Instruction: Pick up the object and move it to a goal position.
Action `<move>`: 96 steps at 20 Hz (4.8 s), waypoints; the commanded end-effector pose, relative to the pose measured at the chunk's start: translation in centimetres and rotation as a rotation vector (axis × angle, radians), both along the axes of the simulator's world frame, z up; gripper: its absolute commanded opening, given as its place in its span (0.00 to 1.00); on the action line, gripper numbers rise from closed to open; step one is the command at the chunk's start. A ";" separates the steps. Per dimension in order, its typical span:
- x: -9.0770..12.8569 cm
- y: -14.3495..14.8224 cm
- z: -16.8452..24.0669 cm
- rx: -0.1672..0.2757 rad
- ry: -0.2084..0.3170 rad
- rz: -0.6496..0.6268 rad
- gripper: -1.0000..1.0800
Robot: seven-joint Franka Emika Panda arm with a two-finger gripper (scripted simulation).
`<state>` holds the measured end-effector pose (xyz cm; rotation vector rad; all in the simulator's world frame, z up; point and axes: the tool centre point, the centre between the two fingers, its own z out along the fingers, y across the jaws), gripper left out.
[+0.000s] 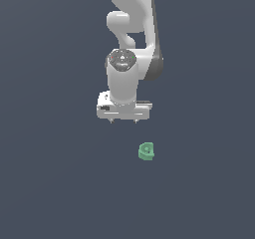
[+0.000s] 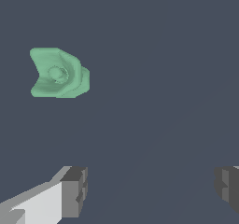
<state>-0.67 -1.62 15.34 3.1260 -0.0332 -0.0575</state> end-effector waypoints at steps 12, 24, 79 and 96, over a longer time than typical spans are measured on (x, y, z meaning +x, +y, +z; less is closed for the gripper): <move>-0.4 0.5 -0.5 -0.012 0.025 0.052 0.96; 2.2 2.7 -1.7 -0.010 0.008 0.040 0.96; 8.6 9.9 -11.2 0.014 -0.037 0.001 0.00; 4.0 4.2 -9.0 0.014 -0.037 0.001 0.00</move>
